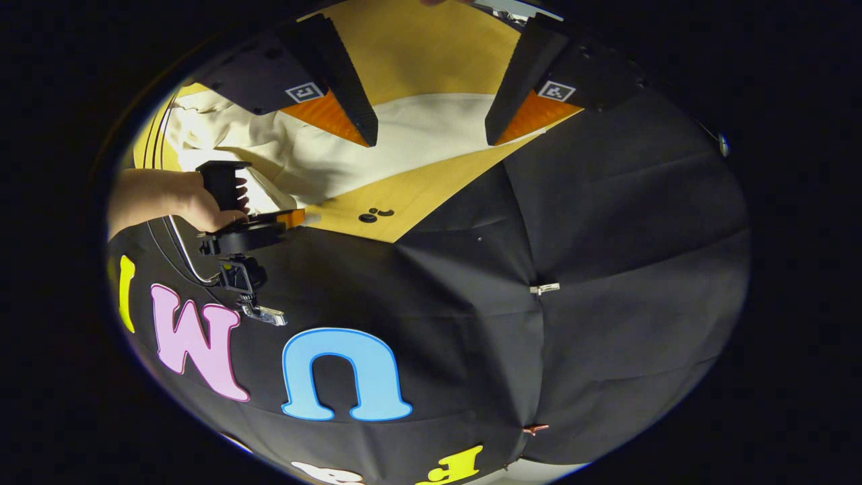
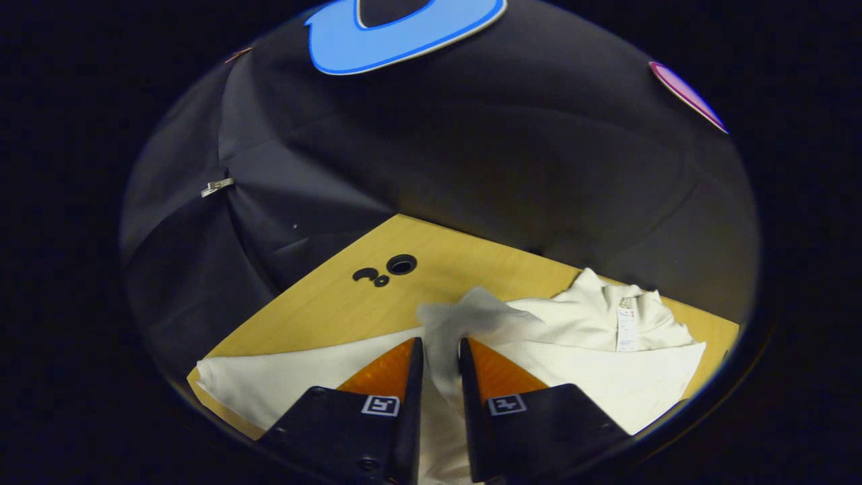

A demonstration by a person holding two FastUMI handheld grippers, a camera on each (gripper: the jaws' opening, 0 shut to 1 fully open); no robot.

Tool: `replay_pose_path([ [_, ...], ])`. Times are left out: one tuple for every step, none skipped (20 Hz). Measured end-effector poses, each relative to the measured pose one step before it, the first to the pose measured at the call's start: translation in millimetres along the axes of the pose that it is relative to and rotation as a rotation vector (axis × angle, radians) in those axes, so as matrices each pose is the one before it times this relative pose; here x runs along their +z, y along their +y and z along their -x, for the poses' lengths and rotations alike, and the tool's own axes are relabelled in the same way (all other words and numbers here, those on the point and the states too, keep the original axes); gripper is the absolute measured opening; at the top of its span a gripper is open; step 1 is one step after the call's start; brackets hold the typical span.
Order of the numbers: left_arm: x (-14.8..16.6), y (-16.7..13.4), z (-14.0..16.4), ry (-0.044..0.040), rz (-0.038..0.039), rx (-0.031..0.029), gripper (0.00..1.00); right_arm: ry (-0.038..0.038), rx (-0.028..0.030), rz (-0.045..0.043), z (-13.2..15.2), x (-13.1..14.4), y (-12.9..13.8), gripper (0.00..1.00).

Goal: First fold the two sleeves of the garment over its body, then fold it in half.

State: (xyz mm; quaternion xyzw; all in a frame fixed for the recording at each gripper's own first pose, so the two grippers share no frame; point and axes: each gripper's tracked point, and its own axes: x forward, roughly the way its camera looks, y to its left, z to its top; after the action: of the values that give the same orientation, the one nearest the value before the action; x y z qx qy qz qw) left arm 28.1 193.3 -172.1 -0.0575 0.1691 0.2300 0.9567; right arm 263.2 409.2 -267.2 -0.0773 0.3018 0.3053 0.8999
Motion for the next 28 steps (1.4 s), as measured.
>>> replay_pose_path([
  [-2.75, 4.84, -0.54, 0.00474, 0.00647, 0.00821, 0.99, -0.01277, 0.01627, -0.01354, 1.74, 0.32, 8.20, 0.54],
  [-2.31, 4.62, -0.90, 0.00187, 0.00638, 0.00745, 0.99, -0.01301, 0.01646, -0.02193, 3.82, 1.35, 6.87, 0.48],
  [0.42, 5.13, -0.97, -0.00146, 0.00539, 0.00819, 0.99, -0.00943, 0.00705, -0.01824, 7.96, 1.66, 2.07, 0.63],
  [-0.26, 5.43, -1.37, -0.00199, 0.00523, 0.01044, 0.99, -0.00697, -0.00703, -0.01074, 8.35, 0.96, -3.56, 0.84],
  [0.69, 5.82, -1.56, -0.00006, 0.00640, 0.01123, 0.99, -0.00494, -0.01547, -0.00545, 8.60, 0.32, -7.70, 0.93],
  [-0.95, 6.47, -2.82, 0.00102, 0.00706, 0.01147, 0.99, -0.00893, -0.01746, -0.00236, 9.96, 1.82, -9.18, 0.94],
  [-0.59, 6.15, -2.73, 0.00272, 0.01010, 0.00888, 0.99, -0.01096, -0.02278, 0.00108, 8.38, 1.24, -11.27, 0.96],
  [-2.33, 6.03, -3.70, 0.00492, 0.01311, 0.00764, 0.99, -0.01113, -0.02629, 0.00239, 9.58, 2.47, -13.71, 0.98],
  [-2.35, 6.44, -3.52, 0.00879, 0.01469, 0.00886, 0.99, -0.01161, -0.02479, -0.00084, 9.84, 4.57, -14.25, 0.98],
  [-3.99, 5.88, -5.99, 0.00923, 0.01327, 0.00855, 0.99, -0.01352, -0.02678, -0.00656, 10.17, 5.33, -16.18, 0.98],
  [-3.37, 7.84, -5.83, 0.01118, 0.01014, 0.01431, 0.99, -0.01373, -0.02621, -0.01170, 10.95, 3.98, -15.81, 0.98],
  [-4.46, 7.17, -7.68, 0.01110, 0.00281, 0.01368, 0.99, -0.01346, -0.02701, -0.01394, 11.35, 4.26, -16.71, 0.99],
  [-4.14, 7.37, -7.88, 0.01034, 0.00170, 0.01475, 0.99, -0.01091, -0.02975, -0.01291, 12.48, 3.71, -18.05, 0.98],
  [-5.96, 4.07, -8.76, 0.01182, 0.00165, 0.01306, 0.99, -0.01369, -0.02985, -0.00992, 12.64, 4.61, -20.02, 0.98],
  [-5.51, 4.15, -6.58, 0.01747, 0.00341, 0.01261, 0.99, -0.01409, -0.02996, -0.00418, 11.48, 3.43, -18.86, 0.98],
  [-6.02, 3.03, -7.46, 0.01485, 0.00507, 0.01298, 0.99, -0.01595, -0.02064, -0.00420, 10.77, 2.84, -17.59, 0.98],
  [-4.69, 2.10, -8.50, 0.01463, 0.00495, 0.00719, 0.99, -0.01208, -0.02530, -0.00006, 13.61, 0.49, -21.01, 0.98],
  [-7.24, 4.67, -7.32, 0.01846, 0.00288, 0.00796, 0.99, -0.00735, -0.03522, 0.00440, 12.18, -1.48, -22.14, 0.98],
  [-4.33, 4.23, -7.10, 0.01135, -0.00108, 0.00461, 1.00, -0.00329, -0.03790, 0.00152, 12.04, -2.65, -20.76, 0.98],
  [-5.08, 4.06, -9.01, 0.00972, -0.00669, 0.00290, 0.99, -0.00051, -0.03595, -0.00426, 10.67, -3.28, -18.90, 0.98],
  [-4.22, 3.14, -7.36, 0.01073, -0.01089, 0.00371, 1.00, 0.00390, -0.03262, -0.01038, 9.66, -4.26, -17.78, 0.98],
  [-4.92, 2.16, -7.65, 0.01209, -0.00977, 0.00358, 1.00, 0.00506, -0.03125, -0.01415, 11.48, -4.72, -20.01, 0.99],
  [-4.06, 1.80, -5.53, 0.01281, -0.00550, 0.00904, 1.00, 0.00501, -0.03250, -0.01732, 12.43, -4.31, -22.30, 0.98],
  [-4.31, 3.22, -6.05, 0.01370, 0.00047, 0.00855, 1.00, 0.00301, -0.03235, -0.01814, 11.86, -2.07, -18.57, 0.98],
  [-3.38, 1.83, -4.08, 0.01356, 0.00338, 0.00877, 1.00, 0.00279, -0.02986, -0.01620, 14.16, -4.02, -18.29, 0.98],
  [-3.64, 3.14, -2.93, 0.00967, 0.00540, 0.01351, 1.00, 0.00421, -0.02682, -0.01250, 6.59, -7.82, -14.85, 0.98],
  [-2.99, 1.14, -3.09, 0.01057, 0.00829, 0.00252, 1.00, 0.00516, -0.02600, -0.01120, 9.34, -5.82, -18.99, 0.98],
  [-5.50, -0.45, -2.93, 0.01601, 0.00720, -0.00096, 0.99, 0.00774, -0.02289, -0.01372, 8.76, -5.53, -15.65, 0.98],
])
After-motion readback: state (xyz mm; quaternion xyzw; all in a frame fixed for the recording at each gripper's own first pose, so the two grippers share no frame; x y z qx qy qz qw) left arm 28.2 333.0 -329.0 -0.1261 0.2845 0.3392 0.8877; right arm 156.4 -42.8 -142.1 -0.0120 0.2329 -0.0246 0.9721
